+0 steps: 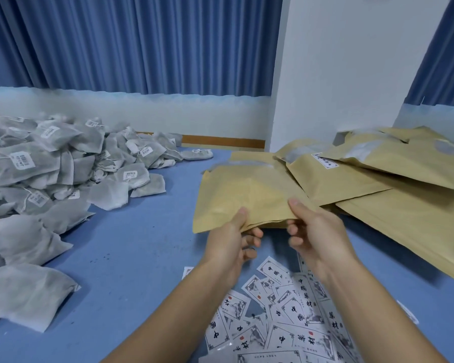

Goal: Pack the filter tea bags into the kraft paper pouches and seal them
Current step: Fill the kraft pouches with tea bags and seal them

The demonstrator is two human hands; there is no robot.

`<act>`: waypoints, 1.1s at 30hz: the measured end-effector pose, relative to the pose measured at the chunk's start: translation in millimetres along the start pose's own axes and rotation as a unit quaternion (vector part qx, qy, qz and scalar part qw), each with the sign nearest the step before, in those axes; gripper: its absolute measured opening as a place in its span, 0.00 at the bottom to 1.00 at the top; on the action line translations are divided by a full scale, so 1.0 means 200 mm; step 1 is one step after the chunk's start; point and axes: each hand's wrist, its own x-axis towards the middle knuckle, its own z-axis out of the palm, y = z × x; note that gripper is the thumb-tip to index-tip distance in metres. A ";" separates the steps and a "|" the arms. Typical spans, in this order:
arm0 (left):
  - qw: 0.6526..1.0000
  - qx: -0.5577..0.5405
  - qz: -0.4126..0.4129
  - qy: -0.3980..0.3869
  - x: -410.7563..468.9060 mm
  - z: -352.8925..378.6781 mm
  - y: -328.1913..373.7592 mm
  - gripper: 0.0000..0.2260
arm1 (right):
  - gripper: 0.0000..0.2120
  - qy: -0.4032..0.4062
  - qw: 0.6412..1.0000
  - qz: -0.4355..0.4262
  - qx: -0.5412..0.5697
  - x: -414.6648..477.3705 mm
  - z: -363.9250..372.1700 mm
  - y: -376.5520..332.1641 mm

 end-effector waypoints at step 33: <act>0.998 -0.054 0.005 0.012 0.02 -0.02 -0.17 0.12 | 0.05 0.096 0.992 -0.070 0.034 -0.07 0.03 0.23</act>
